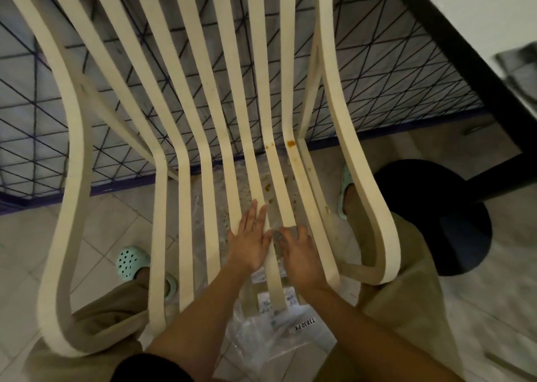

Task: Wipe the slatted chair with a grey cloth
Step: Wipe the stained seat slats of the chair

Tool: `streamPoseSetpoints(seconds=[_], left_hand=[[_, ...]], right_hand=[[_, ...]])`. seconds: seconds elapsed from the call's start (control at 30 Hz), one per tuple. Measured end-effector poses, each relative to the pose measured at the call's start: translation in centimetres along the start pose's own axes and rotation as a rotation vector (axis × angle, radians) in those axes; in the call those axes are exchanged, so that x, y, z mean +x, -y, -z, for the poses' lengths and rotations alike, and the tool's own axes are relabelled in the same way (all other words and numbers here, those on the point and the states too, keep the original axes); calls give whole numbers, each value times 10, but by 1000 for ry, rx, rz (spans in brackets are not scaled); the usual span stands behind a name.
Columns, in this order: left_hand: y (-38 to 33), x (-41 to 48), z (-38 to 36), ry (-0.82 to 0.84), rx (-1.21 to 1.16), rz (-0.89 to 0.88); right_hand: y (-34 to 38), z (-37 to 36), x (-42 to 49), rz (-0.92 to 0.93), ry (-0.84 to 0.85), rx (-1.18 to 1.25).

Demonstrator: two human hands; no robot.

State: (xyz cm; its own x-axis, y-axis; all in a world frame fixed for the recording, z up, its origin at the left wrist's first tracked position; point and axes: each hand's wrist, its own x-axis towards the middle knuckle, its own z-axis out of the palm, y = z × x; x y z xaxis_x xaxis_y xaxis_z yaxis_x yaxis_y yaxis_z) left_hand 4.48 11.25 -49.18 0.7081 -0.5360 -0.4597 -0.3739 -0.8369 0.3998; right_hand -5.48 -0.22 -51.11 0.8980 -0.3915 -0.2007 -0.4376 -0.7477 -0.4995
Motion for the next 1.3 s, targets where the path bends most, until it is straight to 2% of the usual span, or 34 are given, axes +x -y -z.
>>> streamPoseSetpoints(seconds=[0.23,0.37,0.5,0.67,0.87,0.97,1.2,1.3], left_hand=[[1,-5,-1,17,39,16],[-3,-4,1,-68,53,8],[-4,5,6,-142,67,-9],[0,18,8,-156,71,-34],[5,40,14,-208,49,-34],[6,46,10,-258,112,-25],[3,46,7,-265,109,-4],[4,48,7,-264,96,-4]], right_hand=[[-7,-12,-42,-14,-50,40],[-6,-6,-38,-6,-35,47],[-2,3,-25,38,-22,34],[3,3,10,-14,22,-27],[10,-4,50,-26,-39,-93],[16,-2,76,-41,-50,-116],[25,2,133,-212,-53,152],[29,1,162,-204,-108,164]])
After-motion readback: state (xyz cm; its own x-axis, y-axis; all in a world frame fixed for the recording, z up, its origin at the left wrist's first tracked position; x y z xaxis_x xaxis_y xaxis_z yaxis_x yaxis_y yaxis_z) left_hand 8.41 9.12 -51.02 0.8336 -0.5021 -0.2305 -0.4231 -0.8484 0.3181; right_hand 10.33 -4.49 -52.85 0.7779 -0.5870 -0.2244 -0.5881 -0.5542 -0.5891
